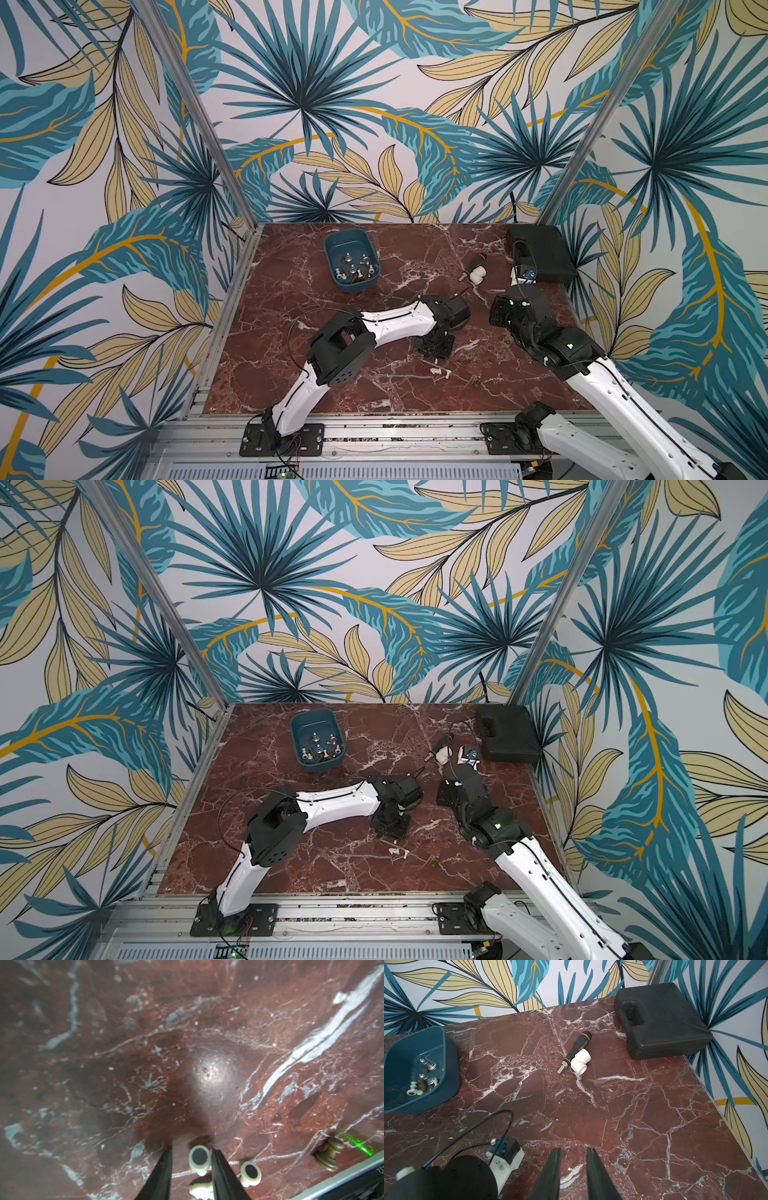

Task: Put the chess pieces into the storage box
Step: Pick up the chess piece at the center of the board.

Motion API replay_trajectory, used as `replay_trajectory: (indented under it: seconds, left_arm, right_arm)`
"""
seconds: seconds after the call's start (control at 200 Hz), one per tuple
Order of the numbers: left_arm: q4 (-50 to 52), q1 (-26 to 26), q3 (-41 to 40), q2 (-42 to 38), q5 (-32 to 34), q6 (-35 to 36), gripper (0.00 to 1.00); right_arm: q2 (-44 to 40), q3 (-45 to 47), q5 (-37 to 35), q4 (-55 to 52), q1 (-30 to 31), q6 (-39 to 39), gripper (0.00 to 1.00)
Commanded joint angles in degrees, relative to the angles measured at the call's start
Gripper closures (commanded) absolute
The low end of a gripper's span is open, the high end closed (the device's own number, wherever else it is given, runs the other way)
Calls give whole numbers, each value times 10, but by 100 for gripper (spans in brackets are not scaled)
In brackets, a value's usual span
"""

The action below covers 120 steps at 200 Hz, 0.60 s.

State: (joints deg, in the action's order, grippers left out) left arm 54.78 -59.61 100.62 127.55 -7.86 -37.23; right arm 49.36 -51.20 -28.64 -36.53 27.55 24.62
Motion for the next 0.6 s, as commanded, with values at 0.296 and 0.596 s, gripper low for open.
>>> replay_trajectory:
  seconds: [0.296, 0.596]
  left_arm:
    - [47, -14, -5, 5, 39, 33, 78]
    - [42, -6, -5, -22, 93, 47, 95]
  right_arm:
    - [10, 6, 3, 4, -6, -10, 73]
    - [13, 5, 9, 9, -7, -6, 74]
